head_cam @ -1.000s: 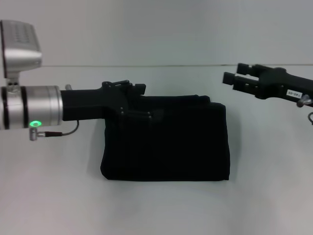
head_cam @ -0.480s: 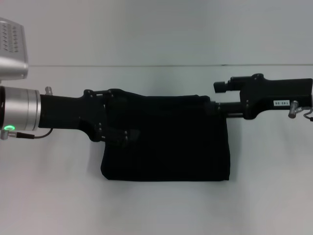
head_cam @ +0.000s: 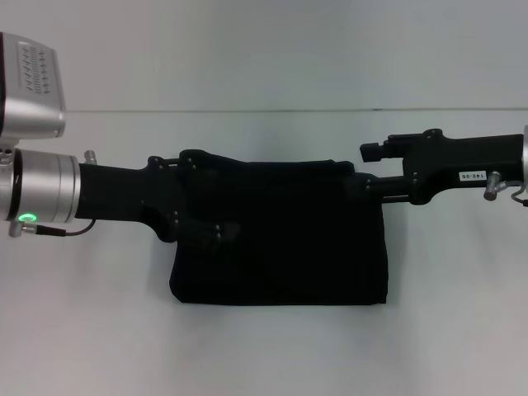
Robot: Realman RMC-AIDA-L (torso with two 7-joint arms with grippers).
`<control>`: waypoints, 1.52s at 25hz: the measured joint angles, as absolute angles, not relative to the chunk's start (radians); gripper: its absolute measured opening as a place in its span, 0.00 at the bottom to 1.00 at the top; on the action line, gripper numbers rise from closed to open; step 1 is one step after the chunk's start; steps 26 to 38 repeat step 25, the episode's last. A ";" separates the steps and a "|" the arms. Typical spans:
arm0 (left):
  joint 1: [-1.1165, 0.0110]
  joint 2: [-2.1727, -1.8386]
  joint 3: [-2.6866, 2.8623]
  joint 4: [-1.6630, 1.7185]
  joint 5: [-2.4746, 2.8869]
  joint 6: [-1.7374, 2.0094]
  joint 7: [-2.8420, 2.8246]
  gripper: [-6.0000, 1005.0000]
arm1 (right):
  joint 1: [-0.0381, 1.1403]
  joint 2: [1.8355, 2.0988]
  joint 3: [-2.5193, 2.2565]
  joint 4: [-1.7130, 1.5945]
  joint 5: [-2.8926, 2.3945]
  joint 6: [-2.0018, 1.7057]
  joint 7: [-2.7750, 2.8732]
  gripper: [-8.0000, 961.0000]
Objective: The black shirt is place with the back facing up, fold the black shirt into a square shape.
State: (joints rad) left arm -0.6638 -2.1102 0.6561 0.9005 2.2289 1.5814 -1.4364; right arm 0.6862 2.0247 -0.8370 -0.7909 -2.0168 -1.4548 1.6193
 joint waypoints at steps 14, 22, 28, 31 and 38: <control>-0.659 -2.112 0.693 0.891 2.230 1.535 -1.471 0.95 | 0.699 2.040 -0.840 -0.778 -2.088 -1.424 1.660 0.96; -0.658 -2.115 0.696 0.892 2.230 1.534 -1.473 0.94 | 0.698 2.039 -0.842 -0.778 -2.100 -1.424 1.660 0.97; -0.658 -2.116 0.696 0.895 2.230 1.537 -1.473 0.95 | 0.698 2.041 -0.842 -0.779 -2.105 -1.420 1.660 0.97; -0.658 -2.116 0.696 0.895 2.230 1.537 -1.473 0.95 | 0.698 2.041 -0.842 -0.779 -2.105 -1.420 1.660 0.97; -0.658 -2.116 0.696 0.895 2.230 1.537 -1.473 0.95 | 0.698 2.041 -0.842 -0.779 -2.105 -1.420 1.660 0.97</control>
